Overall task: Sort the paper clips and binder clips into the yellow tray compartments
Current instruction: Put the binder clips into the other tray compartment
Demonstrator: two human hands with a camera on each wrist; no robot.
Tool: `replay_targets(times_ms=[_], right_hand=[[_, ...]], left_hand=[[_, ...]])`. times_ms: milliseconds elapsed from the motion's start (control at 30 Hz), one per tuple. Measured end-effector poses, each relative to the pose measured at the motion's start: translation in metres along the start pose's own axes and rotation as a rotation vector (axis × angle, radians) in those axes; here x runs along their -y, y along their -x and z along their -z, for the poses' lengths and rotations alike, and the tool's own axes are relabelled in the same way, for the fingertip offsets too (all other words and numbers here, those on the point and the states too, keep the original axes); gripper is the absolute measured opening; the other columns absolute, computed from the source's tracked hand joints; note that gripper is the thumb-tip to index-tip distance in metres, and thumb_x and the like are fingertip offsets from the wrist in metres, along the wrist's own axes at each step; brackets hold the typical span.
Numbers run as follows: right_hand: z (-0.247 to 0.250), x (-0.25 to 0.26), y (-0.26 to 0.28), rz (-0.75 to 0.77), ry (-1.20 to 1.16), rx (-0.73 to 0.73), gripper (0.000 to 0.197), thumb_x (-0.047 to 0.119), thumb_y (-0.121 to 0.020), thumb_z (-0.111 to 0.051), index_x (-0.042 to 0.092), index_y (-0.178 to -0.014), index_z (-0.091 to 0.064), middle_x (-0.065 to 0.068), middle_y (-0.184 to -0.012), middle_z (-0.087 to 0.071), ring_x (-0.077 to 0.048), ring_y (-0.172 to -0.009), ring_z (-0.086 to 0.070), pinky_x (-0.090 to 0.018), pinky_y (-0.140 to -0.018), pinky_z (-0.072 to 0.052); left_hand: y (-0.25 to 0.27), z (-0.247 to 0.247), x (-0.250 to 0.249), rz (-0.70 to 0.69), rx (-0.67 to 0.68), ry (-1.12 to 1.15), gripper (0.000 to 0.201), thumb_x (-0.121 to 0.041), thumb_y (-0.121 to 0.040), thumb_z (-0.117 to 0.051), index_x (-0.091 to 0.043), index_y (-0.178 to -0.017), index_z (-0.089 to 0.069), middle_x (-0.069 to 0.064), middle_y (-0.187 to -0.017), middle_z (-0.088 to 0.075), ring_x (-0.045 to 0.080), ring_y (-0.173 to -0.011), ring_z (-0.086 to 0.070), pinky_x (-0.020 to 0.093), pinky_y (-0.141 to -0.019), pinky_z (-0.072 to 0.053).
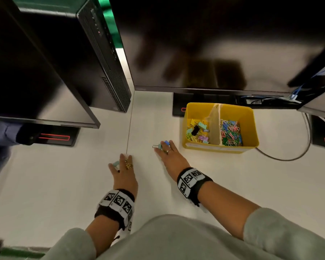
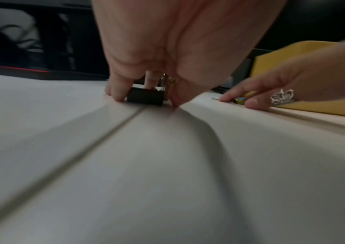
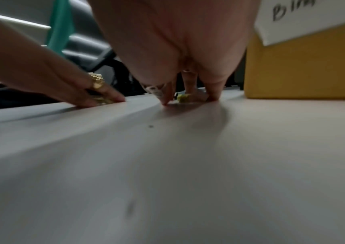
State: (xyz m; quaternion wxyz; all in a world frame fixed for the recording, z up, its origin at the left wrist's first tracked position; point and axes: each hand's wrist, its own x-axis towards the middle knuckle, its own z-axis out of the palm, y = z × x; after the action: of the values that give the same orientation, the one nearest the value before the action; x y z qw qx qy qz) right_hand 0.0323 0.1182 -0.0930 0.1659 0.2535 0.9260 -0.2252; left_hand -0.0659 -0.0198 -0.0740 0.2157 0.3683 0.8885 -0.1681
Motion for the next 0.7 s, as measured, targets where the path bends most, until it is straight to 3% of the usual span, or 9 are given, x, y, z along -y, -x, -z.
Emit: replay_targets(times_ms=[100, 167, 267, 333, 367, 400, 467, 567, 700], right_hand=[[0.003, -0.003, 0.032, -0.002, -0.057, 0.055, 0.063, -0.01, -0.089, -0.033, 0.02, -0.144, -0.021, -0.006, -0.157, -0.005, -0.027, -0.145, 0.002, -0.042, -0.113, -0.03], [-0.002, -0.008, 0.05, 0.006, -0.084, 0.013, 0.052, -0.001, -0.09, -0.043, 0.014, -0.139, -0.033, -0.013, -0.153, -0.021, -0.032, -0.141, -0.018, -0.044, -0.11, -0.035], [-0.014, -0.021, 0.063, 0.0, -0.145, -0.104, 0.05, -0.007, -0.071, -0.066, 0.004, -0.119, -0.055, -0.022, -0.126, -0.053, -0.04, -0.109, -0.053, -0.041, -0.087, -0.054], [-0.011, -0.027, 0.07, 0.019, -0.09, -0.077, 0.04, -0.003, -0.084, -0.055, 0.005, -0.123, -0.05, -0.02, -0.13, -0.043, -0.039, -0.114, -0.043, -0.044, -0.093, -0.047], [-0.009, -0.03, 0.073, 0.037, -0.072, -0.046, 0.036, 0.001, -0.089, -0.048, 0.006, -0.125, -0.048, -0.018, -0.132, -0.038, -0.038, -0.117, -0.039, -0.044, -0.096, -0.043], [-0.007, -0.032, 0.075, 0.027, -0.108, -0.042, 0.035, 0.002, -0.091, -0.045, 0.007, -0.125, -0.048, -0.018, -0.131, -0.038, -0.037, -0.117, -0.038, -0.044, -0.097, -0.042], [-0.005, -0.034, 0.076, 0.039, -0.128, -0.117, 0.042, -0.009, -0.085, -0.044, 0.006, -0.124, -0.049, -0.023, -0.126, -0.044, -0.04, -0.113, -0.043, -0.043, -0.094, -0.045], [-0.007, -0.04, 0.079, 0.059, -0.078, -0.088, 0.06, -0.02, -0.073, -0.037, 0.006, -0.127, -0.042, -0.023, -0.122, -0.045, -0.036, -0.112, -0.041, -0.04, -0.091, -0.043], [-0.006, -0.044, 0.081, 0.074, 0.017, -0.052, 0.061, -0.018, -0.072, -0.042, 0.006, -0.128, -0.039, -0.02, -0.124, -0.045, -0.033, -0.113, -0.039, -0.039, -0.093, -0.042]], left_hand=[[0.006, -0.004, -0.013, -0.093, -0.012, 0.022, 0.076, 0.011, -0.088, -0.034, -0.008, -0.15, 0.006, 0.012, -0.159, 0.008, 0.036, -0.147, 0.003, 0.046, -0.122, -0.008], [0.004, -0.011, -0.016, -0.121, -0.053, 0.083, 0.077, 0.013, -0.086, -0.034, -0.012, -0.151, -0.003, 0.008, -0.159, 0.0, 0.039, -0.144, -0.008, 0.037, -0.121, -0.019], [0.0, -0.021, -0.02, -0.189, -0.151, 0.067, 0.068, 0.007, -0.08, -0.05, -0.011, -0.144, -0.034, 0.006, -0.153, -0.027, 0.031, -0.135, -0.034, 0.034, -0.11, -0.033], [-0.002, -0.02, -0.025, -0.266, -0.21, 0.017, 0.049, 0.003, -0.06, -0.073, -0.011, -0.106, -0.071, 0.004, -0.129, -0.059, 0.027, -0.113, -0.058, 0.035, -0.083, -0.049], [-0.002, -0.017, -0.028, -0.306, -0.239, 0.003, 0.038, 0.002, -0.053, -0.077, -0.013, -0.088, -0.076, 0.003, -0.119, -0.066, 0.026, -0.106, -0.059, 0.033, -0.075, -0.049], [-0.001, -0.013, -0.032, -0.325, -0.24, 0.011, 0.034, 0.003, -0.054, -0.076, -0.015, -0.083, -0.075, 0.002, -0.117, -0.065, 0.024, -0.107, -0.051, 0.03, -0.074, -0.047], [-0.001, -0.01, -0.038, -0.309, -0.224, -0.008, 0.044, 0.005, -0.069, -0.062, -0.016, -0.107, -0.066, 0.001, -0.129, -0.053, 0.021, -0.112, -0.036, 0.028, -0.08, -0.043], [-0.004, -0.008, -0.046, -0.268, -0.161, -0.043, 0.065, 0.01, -0.079, -0.043, -0.017, -0.137, -0.033, 0.007, -0.133, -0.034, 0.023, -0.109, -0.044, 0.024, -0.09, -0.037], [-0.004, 0.001, -0.052, -0.276, -0.114, -0.048, 0.059, 0.005, -0.085, -0.042, -0.013, -0.139, -0.028, 0.01, -0.133, -0.034, 0.028, -0.109, -0.047, 0.028, -0.093, -0.042]])
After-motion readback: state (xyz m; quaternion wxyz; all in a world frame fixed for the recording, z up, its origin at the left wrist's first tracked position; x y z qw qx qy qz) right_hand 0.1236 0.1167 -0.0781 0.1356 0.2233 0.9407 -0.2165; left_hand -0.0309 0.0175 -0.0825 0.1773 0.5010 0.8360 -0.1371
